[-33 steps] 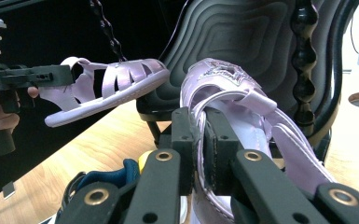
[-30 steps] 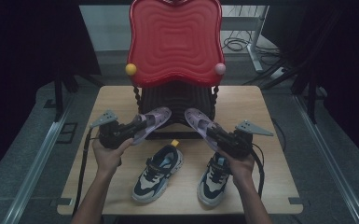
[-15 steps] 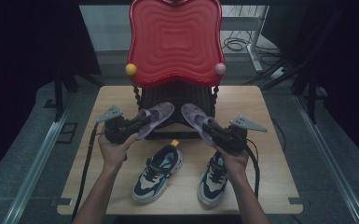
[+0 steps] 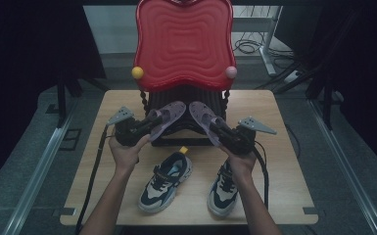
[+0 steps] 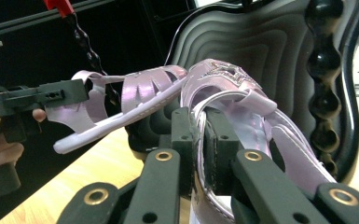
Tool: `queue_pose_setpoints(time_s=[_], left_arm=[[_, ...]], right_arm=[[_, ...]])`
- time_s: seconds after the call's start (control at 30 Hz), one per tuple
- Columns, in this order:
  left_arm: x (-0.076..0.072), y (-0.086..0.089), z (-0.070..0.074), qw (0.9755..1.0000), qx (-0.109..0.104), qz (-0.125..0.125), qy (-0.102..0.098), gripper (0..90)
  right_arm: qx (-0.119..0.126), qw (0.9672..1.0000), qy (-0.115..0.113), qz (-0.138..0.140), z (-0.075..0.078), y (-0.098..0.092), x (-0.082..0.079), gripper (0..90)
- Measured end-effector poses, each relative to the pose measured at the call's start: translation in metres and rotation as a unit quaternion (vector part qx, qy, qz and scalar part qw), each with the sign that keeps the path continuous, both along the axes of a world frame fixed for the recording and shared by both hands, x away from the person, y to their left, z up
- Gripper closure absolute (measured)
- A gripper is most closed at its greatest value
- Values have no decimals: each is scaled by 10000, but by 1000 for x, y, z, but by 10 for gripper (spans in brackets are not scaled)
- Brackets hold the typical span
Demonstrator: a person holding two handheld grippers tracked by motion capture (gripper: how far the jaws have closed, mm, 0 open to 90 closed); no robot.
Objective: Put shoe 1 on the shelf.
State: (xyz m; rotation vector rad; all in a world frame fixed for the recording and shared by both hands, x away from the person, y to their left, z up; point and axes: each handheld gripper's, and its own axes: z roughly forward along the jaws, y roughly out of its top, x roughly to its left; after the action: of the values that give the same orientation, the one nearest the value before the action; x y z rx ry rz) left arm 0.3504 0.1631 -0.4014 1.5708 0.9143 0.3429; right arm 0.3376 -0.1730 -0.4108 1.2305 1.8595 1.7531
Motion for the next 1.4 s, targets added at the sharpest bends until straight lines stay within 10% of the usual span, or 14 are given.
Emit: queue_pose_setpoints(time_s=[0.9,1.4], left_arm=[[24,-15,-4,9983,-260,419,-296,862],[40,-34,-6,9960,-56,687,-575,862]], right_arm=[[125,9984,-135,-530,4,24,31,841],[61,9968,-256,-759,8,41,51,843]])
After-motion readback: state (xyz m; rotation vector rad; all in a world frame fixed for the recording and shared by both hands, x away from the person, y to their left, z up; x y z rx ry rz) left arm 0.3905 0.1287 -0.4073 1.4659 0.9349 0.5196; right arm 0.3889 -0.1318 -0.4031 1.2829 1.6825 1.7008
